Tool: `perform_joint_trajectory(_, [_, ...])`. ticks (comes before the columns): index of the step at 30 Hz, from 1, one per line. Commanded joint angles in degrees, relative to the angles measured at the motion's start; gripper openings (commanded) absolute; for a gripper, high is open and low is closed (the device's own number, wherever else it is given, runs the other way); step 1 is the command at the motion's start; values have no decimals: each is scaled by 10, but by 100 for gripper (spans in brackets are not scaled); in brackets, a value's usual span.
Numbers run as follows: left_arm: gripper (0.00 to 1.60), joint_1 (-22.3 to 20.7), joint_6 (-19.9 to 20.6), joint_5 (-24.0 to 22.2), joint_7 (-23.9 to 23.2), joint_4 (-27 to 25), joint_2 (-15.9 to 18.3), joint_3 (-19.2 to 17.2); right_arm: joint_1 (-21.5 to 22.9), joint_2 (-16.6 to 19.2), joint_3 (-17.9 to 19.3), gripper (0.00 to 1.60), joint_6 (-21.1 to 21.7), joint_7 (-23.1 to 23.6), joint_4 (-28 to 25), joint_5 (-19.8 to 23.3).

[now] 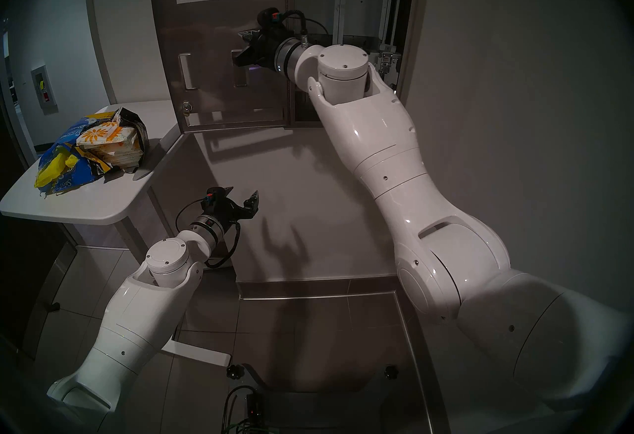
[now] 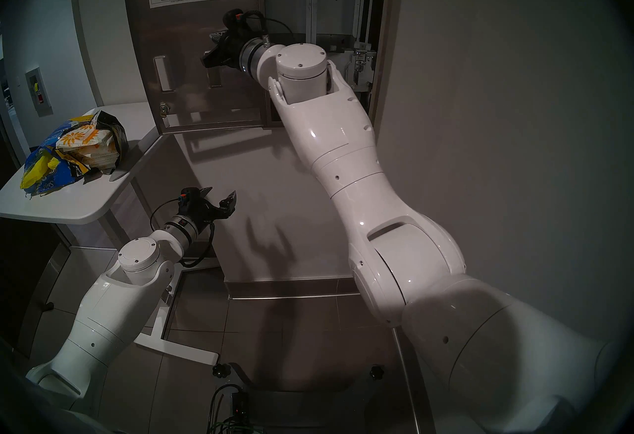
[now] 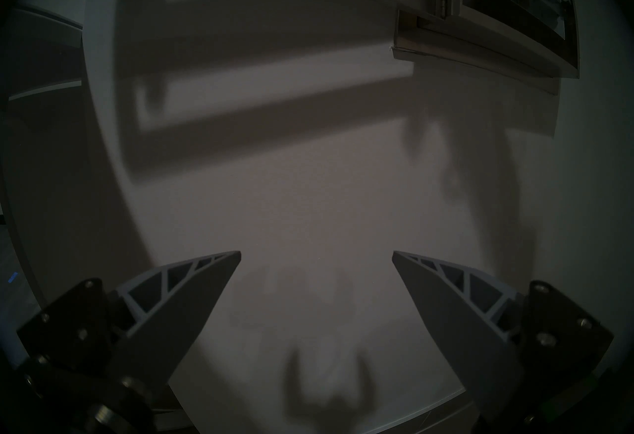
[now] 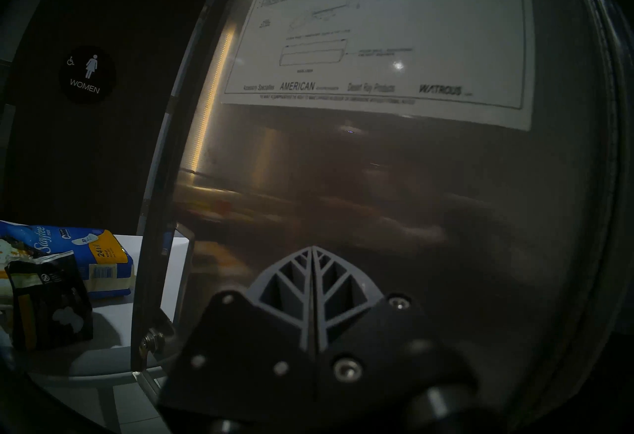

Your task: Open the dispenser door, put the pads inside, close the door

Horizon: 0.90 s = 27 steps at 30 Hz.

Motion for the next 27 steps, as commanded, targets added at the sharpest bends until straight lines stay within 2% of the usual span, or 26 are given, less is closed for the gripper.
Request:
perform_joint_trajectory(1, [160,-17,-8,1,0,-17,-1,-5,19,29,24,0,13,35,-64,17])
perform_joint_trajectory(15, [160,-17,-7,0,0,-16,-1,-5,4,92,84,0,82,99,-160,49])
perform_joint_trajectory(21, [160,-17,-7,0,0,-16,-1,-5,1,125,122,0,104,107,-192,53])
perform_joint_trajectory(25, [160,-17,-7,0,0,-16,-1,-5,-18,146,151,0,126,107,-239,54])
perform_joint_trajectory(27, [160,-17,-8,0,0,-17,-1,-5,-19,149,158,0,127,106,-242,54])
